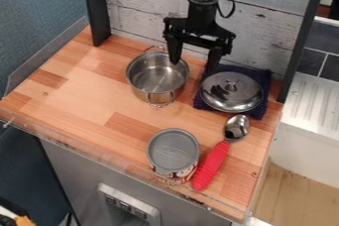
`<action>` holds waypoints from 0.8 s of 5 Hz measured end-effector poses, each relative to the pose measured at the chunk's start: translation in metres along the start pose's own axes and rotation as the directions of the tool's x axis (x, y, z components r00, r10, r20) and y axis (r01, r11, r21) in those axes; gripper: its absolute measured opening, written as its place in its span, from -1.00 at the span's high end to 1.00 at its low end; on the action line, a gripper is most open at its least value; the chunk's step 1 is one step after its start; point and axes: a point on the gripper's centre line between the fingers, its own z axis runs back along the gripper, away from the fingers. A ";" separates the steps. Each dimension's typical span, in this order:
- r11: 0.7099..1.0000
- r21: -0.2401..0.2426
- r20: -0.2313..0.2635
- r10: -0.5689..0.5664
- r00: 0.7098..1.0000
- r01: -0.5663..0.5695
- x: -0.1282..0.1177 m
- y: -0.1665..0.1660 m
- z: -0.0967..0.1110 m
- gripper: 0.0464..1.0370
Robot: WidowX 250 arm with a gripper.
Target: Move the silver pot to the middle left edge of the table
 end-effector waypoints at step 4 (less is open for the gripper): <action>0.998 0.058 -0.120 0.017 0.993 -0.010 -0.004 0.014 -0.048 -0.24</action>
